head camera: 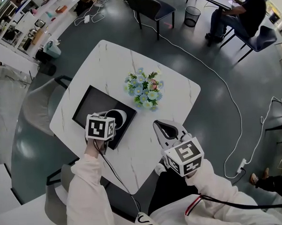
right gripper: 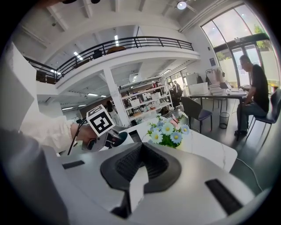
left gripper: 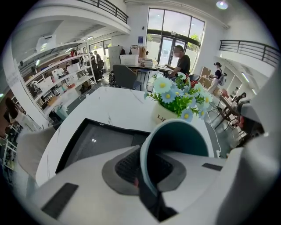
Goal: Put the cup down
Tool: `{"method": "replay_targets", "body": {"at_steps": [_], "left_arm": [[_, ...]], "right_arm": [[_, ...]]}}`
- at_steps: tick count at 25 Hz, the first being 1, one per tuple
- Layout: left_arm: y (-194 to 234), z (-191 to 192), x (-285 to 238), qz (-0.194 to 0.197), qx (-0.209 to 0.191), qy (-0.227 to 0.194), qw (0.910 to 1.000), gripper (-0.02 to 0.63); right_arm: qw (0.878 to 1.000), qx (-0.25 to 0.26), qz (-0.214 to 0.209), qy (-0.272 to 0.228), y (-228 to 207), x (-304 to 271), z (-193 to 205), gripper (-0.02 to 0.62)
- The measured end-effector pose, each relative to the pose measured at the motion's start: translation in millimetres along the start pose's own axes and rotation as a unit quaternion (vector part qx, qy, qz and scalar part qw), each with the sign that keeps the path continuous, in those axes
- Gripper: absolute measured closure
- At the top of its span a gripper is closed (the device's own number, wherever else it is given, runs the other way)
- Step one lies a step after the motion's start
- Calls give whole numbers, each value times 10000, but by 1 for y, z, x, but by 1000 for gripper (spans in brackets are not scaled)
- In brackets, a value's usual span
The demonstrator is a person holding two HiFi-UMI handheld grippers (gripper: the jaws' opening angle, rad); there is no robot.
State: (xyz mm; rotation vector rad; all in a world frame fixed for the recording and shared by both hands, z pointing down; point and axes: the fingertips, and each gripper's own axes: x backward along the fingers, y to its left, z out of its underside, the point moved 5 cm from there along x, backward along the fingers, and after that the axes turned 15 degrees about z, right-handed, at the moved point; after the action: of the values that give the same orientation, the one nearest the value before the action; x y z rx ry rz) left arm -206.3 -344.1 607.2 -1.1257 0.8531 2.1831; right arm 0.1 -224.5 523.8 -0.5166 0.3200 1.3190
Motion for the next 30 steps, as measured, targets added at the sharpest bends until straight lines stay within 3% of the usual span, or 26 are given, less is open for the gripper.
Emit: {"method": "replay_targets", "body": {"at_steps": [16,30], "left_arm": [[11,-1,-7,267,203,290,9990,568],[13,-9,-13,251,75,753,9968,568]], "right_arm": [[9999,-73,-81,94,11,-6,10,591],[9995,-245,-16,193,7,-1,23,591]]}}
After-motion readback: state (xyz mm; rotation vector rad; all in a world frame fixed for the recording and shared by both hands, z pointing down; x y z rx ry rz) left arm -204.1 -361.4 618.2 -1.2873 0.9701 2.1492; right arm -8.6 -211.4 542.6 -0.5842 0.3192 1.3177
